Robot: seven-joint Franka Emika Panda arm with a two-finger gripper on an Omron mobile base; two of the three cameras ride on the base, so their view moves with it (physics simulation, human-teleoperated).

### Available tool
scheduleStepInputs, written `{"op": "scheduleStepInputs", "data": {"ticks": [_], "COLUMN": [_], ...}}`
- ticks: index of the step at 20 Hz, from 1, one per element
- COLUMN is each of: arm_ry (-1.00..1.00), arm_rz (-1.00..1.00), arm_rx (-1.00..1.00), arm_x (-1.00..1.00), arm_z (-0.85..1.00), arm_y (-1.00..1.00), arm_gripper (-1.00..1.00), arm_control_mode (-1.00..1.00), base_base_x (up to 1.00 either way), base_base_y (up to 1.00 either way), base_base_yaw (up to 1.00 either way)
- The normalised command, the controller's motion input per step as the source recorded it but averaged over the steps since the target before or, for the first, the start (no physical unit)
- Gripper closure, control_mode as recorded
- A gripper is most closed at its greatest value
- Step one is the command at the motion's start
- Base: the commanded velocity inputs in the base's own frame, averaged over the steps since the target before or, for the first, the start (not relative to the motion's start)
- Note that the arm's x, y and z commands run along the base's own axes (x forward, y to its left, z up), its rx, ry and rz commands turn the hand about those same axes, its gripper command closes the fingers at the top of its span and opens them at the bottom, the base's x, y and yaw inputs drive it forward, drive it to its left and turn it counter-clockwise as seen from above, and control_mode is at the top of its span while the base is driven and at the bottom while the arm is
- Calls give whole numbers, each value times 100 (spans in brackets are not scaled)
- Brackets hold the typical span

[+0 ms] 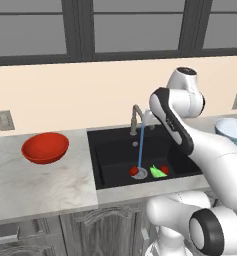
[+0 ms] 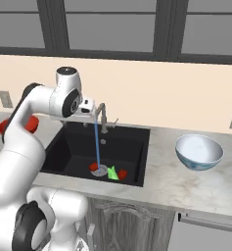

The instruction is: Pick the bell peppers from the sink and place them in one bowl. Place the corn in the other bowl. Then turn off the sink faucet.

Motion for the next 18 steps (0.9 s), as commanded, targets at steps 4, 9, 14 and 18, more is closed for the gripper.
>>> {"op": "scheduleStepInputs", "data": {"ticks": [4,9,14,18], "arm_ry": [0,0,4,9], "arm_rz": [0,0,0,0], "arm_rx": [0,-1,0,0], "arm_x": [11,15,14,13], "arm_z": [-45,-50,-43,-38], "arm_y": [-6,-6,-20,-35], "arm_gripper": [-100,-100,-100,-100], "arm_control_mode": [-100,-100,-100,-100], "base_base_x": [0,0,0,0], "base_base_y": [0,0,0,0], "base_base_yaw": [0,0,0,0]}}
